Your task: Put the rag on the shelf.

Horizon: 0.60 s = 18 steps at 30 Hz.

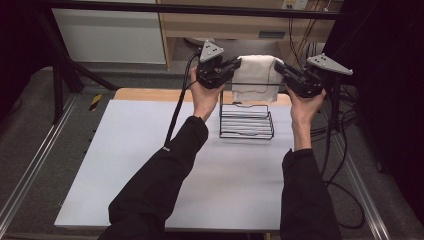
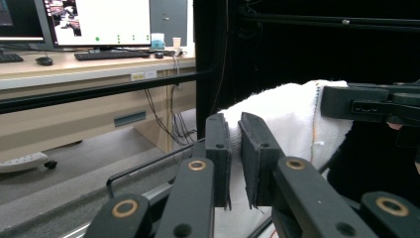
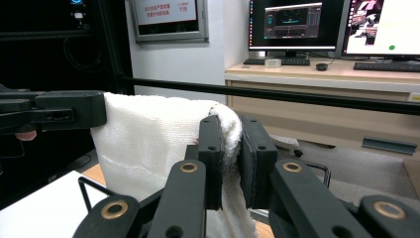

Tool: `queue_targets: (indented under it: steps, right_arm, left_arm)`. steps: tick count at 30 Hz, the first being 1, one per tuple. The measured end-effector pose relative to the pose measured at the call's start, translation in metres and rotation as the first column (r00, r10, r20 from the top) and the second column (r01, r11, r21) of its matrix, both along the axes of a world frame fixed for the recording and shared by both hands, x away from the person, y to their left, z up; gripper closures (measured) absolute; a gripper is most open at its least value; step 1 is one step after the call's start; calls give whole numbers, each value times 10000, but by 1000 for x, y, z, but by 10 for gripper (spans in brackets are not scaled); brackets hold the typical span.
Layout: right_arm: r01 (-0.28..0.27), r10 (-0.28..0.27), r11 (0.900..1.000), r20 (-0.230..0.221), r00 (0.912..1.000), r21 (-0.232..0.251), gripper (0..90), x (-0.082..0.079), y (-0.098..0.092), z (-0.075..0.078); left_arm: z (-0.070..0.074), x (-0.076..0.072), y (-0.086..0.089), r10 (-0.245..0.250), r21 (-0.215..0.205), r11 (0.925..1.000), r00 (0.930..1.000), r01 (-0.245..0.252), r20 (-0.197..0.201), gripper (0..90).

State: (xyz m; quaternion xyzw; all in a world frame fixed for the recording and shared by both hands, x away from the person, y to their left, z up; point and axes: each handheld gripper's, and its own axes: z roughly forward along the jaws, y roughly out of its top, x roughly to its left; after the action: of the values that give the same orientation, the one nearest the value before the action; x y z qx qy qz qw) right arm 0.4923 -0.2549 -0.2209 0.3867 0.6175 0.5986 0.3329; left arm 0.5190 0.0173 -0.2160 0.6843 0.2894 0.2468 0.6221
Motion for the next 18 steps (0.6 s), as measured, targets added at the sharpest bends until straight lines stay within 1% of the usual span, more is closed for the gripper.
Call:
queue_targets:
  steps: [2, 7, 11, 13, 18]
  right_arm:
    - [0, 0, 10000, 10, 10000, -30, 810, -2, 0, 0]
    - [-103, 103, 9999, -30, 9999, -101, 808, -9, 1, -2]
    - [-125, 123, 9998, -88, 9999, -159, 807, -15, 3, -5]
    - [-182, 181, 9998, -143, 9997, -42, 807, -17, 2, -8]
    - [-230, 229, 9997, -165, 9996, -94, 804, -25, 1, -11]
  left_arm:
    - [-1, -2, 0, -116, -42, 9999, 9999, 116, -46, 821]
    - [-4, -7, 3, -220, 105, 9997, 9997, 221, -84, 817]
    - [-8, -11, 6, -354, 66, 9993, 9991, 355, -222, 816]
    - [-10, -12, 6, -453, 105, 9989, 9986, 456, -273, 815]
    - [-12, -18, 8, -654, 138, 9977, 9974, 658, -294, 812]
